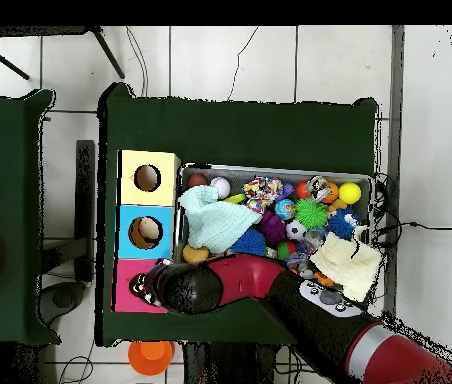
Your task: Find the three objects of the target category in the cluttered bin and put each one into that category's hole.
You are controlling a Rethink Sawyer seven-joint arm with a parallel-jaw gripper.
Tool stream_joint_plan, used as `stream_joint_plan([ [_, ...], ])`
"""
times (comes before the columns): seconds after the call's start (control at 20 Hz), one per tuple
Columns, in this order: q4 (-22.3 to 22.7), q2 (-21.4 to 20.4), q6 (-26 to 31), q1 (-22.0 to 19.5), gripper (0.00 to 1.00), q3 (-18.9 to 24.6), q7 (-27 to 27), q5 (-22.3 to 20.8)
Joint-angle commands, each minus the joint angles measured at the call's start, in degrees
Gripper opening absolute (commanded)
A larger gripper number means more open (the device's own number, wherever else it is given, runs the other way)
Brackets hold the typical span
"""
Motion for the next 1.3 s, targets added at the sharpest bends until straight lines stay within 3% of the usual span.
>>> stream_joint_plan([
  [0.05, -2.79, -0.23, 8.37, 1.40, 0.00, -0.07, 4.74, 0.40],
  [0.2, -3.33, -1.32, 10.08, 2.83, 0.00, -1.10, 4.98, 0.22],
  [0.6, -3.72, -2.02, 15.36, 2.32, 0.00, 1.67, 4.63, 3.69],
  [1.3, -2.78, -6.34, 21.63, -4.22, 0.00, 7.36, 2.44, 7.45],
])
